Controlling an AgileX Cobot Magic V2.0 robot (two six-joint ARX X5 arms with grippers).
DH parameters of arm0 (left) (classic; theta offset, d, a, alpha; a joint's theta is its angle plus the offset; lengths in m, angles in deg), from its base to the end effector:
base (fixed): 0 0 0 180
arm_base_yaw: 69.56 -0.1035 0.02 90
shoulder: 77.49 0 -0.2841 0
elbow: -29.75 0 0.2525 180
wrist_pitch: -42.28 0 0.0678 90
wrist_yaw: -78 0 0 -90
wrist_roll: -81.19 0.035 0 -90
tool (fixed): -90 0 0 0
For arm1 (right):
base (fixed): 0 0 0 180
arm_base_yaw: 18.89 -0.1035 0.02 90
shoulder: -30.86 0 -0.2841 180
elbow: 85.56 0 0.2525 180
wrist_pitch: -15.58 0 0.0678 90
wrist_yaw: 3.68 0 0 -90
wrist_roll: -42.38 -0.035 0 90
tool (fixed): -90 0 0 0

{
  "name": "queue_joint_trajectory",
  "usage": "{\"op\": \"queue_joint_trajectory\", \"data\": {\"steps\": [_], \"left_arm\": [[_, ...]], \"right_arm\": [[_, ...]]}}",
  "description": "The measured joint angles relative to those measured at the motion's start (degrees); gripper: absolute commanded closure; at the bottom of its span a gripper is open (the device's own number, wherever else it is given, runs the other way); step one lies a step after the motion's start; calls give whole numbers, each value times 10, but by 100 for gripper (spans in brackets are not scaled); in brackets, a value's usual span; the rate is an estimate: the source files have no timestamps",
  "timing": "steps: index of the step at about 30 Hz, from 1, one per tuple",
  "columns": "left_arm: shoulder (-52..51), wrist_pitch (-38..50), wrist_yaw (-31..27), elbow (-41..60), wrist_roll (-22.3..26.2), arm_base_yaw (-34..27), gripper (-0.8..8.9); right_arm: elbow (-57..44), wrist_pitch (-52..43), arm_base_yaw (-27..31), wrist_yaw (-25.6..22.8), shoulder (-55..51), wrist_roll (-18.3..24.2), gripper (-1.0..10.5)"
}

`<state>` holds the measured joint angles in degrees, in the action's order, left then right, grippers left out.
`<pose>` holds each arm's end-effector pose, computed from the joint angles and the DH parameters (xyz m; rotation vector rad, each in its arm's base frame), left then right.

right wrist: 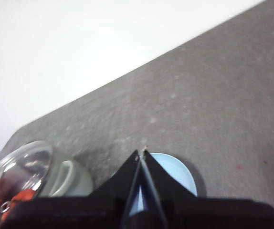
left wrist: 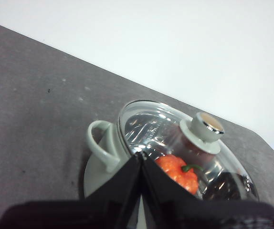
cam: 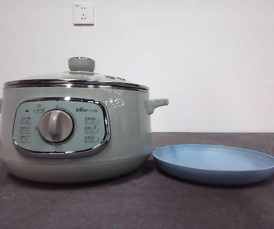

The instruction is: Take the pumpkin out from the steamer,put the pumpkin in the blue plate,close the lid

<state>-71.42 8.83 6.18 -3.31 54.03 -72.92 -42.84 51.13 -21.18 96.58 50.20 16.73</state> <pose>0.0634 -0.0072 0.2368 -0.4920 0.1704 -0.2274 0.0833 0.0096 0.2762 0.4590 0.2577 0.1671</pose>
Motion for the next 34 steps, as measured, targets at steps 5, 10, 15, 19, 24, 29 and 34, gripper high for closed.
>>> {"op": "queue_joint_trajectory", "data": {"steps": [5,10,15,19,24,29,34], "left_arm": [[84,-16,5,-70,39,0,822],[184,-53,31,-160,113,0,821],[278,-101,74,-255,173,0,818],[344,-146,112,-331,208,0,817],[400,-185,136,-389,231,13,797],[424,-187,136,-404,237,35,392],[449,-178,135,-404,236,67,398]], "right_arm": [[91,37,0,21,77,60,948],[183,75,0,43,147,123,947],[264,127,0,70,207,177,946],[325,181,0,129,256,213,945],[376,255,0,177,309,250,805],[388,281,-7,181,341,261,458],[388,287,-10,181,356,261,439]]}}
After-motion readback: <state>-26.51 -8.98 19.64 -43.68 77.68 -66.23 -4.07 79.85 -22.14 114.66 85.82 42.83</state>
